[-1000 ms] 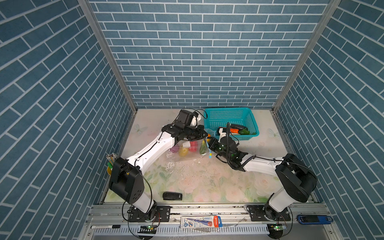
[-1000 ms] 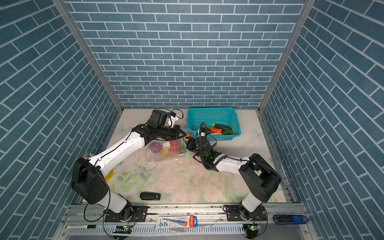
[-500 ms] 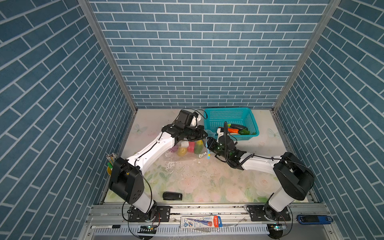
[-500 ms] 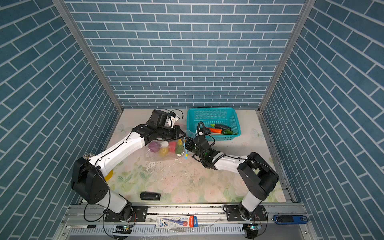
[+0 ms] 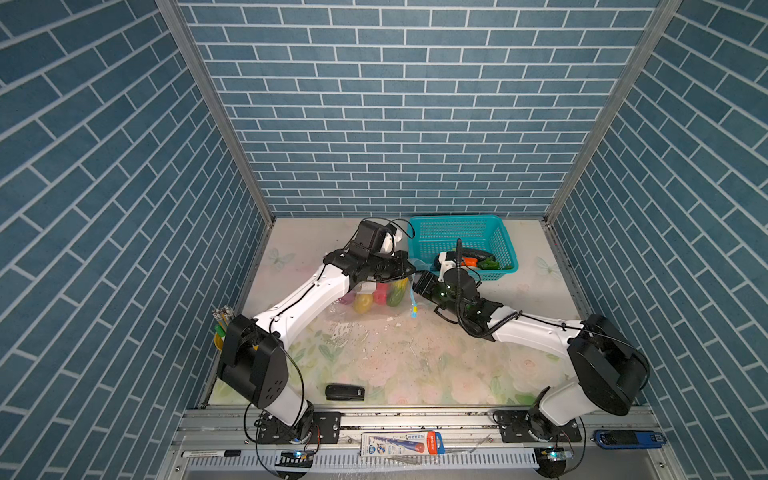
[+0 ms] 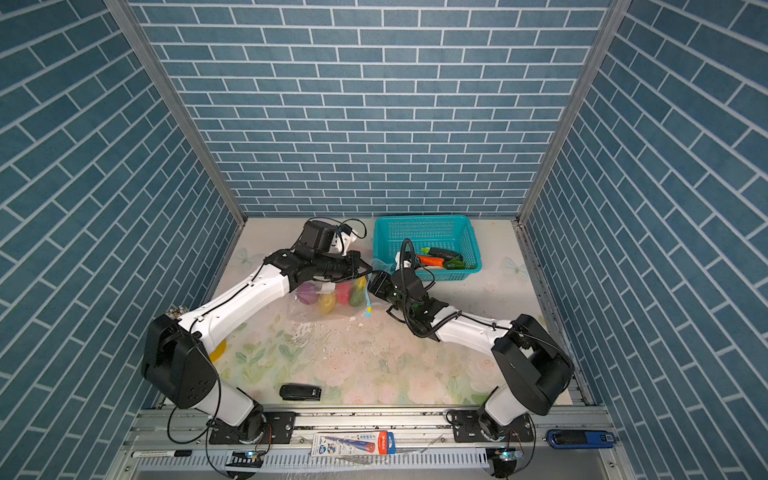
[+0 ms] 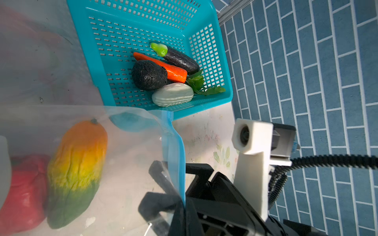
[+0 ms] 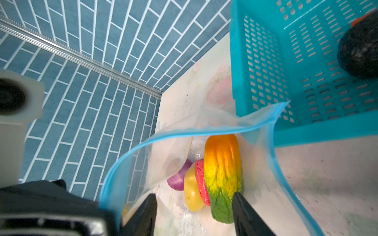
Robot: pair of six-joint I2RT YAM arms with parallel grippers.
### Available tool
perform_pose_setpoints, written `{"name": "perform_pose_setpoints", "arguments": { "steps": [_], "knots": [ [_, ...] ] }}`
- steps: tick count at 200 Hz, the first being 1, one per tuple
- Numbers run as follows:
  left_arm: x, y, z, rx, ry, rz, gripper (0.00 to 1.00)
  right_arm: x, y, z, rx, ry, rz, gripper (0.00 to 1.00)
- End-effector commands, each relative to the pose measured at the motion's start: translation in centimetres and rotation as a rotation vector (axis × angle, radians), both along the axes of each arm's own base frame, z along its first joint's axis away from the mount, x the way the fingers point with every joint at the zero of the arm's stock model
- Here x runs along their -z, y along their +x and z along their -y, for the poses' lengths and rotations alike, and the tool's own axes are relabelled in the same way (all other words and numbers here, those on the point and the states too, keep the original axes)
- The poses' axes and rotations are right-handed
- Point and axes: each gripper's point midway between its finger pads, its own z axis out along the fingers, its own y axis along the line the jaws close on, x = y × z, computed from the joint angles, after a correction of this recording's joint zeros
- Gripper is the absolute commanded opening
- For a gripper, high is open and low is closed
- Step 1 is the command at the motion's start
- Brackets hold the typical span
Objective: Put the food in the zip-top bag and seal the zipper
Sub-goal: 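Open the right gripper to release the squash into the bag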
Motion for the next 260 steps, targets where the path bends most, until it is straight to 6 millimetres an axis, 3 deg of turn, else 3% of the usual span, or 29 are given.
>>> {"name": "perform_pose_setpoints", "arguments": {
  "steps": [1,84,134,197,260],
  "knots": [
    [-0.2,-0.4,0.0,0.004,-0.008,0.011,0.0,-0.7,-0.4,0.8,0.017,-0.013,0.037,0.6],
    [0.0,-0.4,0.1,0.002,-0.011,0.007,0.0,-1.3,-1.1,2.3,0.019,-0.084,0.059,0.58],
    [0.1,-0.5,0.1,0.002,-0.011,0.006,0.0,-3.4,-1.4,2.5,-0.045,-0.214,0.144,0.57],
    [-0.2,-0.5,0.1,0.004,-0.016,0.009,0.0,-6.5,-0.1,5.5,-0.041,-0.535,0.265,0.56],
    [-0.4,-0.5,0.1,0.005,-0.018,0.011,0.0,-8.6,1.8,9.2,-0.105,-0.77,0.136,0.56]
  ]
}}
